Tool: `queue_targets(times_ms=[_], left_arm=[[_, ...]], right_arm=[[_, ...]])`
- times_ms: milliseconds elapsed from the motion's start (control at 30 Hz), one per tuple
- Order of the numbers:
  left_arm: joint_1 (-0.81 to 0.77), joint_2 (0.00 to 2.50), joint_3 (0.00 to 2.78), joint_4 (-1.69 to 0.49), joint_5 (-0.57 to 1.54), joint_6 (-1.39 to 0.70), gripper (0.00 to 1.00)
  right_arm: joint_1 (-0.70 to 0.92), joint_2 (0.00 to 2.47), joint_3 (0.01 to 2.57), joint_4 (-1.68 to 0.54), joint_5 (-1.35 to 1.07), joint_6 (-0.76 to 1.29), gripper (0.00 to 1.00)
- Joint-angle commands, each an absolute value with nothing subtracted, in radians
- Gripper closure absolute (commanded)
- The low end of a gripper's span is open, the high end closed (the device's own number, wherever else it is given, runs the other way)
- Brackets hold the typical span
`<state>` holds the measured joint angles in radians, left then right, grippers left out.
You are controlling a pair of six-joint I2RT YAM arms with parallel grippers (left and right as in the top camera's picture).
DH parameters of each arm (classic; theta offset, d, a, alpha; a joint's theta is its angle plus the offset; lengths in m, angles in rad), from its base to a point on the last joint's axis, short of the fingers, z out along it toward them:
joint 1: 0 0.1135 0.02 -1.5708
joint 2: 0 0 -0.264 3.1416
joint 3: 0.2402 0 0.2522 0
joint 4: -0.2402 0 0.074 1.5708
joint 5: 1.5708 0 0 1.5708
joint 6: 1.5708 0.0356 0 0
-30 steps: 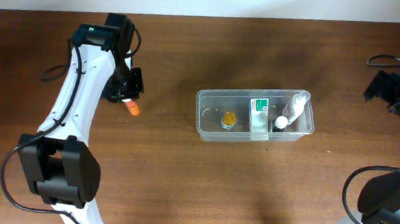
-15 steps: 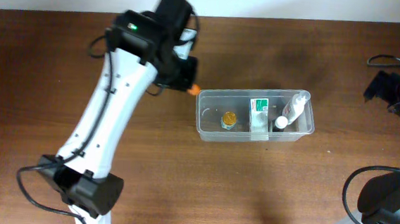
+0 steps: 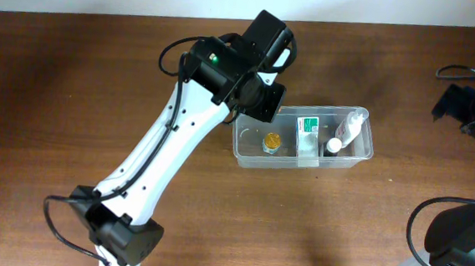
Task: Pack container
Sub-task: 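Carry the orange tube over the container and lower it inside, then open the left gripper to lay the tube down and lift away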
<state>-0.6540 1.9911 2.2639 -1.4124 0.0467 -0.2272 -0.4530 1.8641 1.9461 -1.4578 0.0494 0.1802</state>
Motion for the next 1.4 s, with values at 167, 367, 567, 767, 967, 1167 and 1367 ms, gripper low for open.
queue_targets(times_ms=[167,367,567,767,967,1167,1367], left_arm=[[-0.652,2.086,2.278,-1.452,0.027,-0.215,0.63],[-0.652,2.119,2.278,-1.485,0.022,-0.215,0.64],[-0.652,2.144,2.278,-1.458,0.007,-0.215,0.64],[-0.652,2.182,2.278,-1.458,-0.007,-0.215,0.64],[-0.652,2.243,2.276,-1.454,-0.007,-0.215,0.64],[-0.652,2.282,2.276,-1.453,-0.007,-0.215,0.63],[-0.652,2.283,2.276,-1.429,-0.007,-0.215,0.61]], right_arm=[[-0.459,1.859,1.947,-1.458,0.061,0.185,0.02],[-0.459,1.859,1.947,-1.458,0.061,0.185,0.01],[-0.459,1.859,1.947,-1.458,0.061,0.185,0.02],[-0.459,1.859,1.947,-1.457,0.061,0.185,0.02],[-0.459,1.859,1.947,-1.458,0.061,0.185,0.02],[-0.459,1.859,1.947,-1.458,0.061,0.185,0.02],[-0.459,1.859,1.947,-1.458,0.061,0.185,0.02]])
